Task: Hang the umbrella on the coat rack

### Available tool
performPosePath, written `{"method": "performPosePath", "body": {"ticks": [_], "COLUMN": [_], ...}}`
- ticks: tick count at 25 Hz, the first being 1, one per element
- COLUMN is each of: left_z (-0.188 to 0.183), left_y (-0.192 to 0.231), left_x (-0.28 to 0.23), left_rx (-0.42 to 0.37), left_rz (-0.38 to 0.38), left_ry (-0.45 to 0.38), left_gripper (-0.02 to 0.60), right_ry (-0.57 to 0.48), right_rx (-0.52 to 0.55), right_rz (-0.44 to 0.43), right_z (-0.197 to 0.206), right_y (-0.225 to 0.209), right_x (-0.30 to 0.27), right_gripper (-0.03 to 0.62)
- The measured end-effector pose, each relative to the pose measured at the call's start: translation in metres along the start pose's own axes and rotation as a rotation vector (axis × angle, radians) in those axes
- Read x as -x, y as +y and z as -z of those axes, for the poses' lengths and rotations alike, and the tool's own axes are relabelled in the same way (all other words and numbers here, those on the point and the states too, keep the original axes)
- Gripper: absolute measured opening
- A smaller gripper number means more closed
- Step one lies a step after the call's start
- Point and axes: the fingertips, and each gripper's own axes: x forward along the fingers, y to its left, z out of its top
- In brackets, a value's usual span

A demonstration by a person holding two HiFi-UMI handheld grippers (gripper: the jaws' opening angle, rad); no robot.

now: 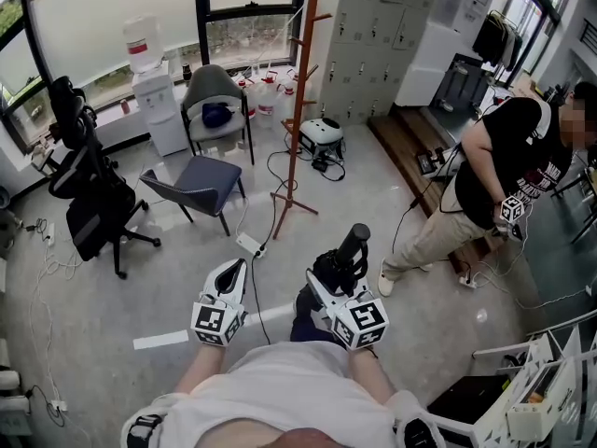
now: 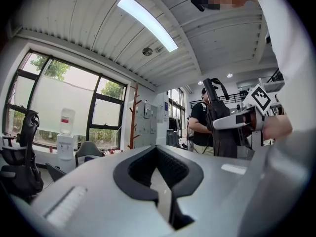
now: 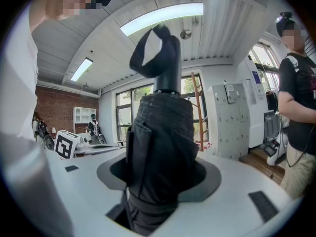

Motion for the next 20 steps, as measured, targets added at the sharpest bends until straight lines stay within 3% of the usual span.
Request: {"method": "performPosePath", "body": {"ticks": [9, 20], "left_z": [0.008, -0.013], "left_y": [0.052, 0.115], "left_x": [-0.084, -0.264], "left_rx": [-0.003, -0.027], "left_rz": [-0.076, -0.152], "left_ry": [0.028, 0.023], "left_gripper": [0.011, 0.011], "right_ry": [0.004, 0.024], "right_rx": [-0.011, 0.016], "right_rz": [-0.069, -0.186], "right_z": [-0.008, -0.049], "right_y": [-0.072, -0.209], "right_x": [-0.091, -0.230], "right_gripper": [0.253, 0.253]}}
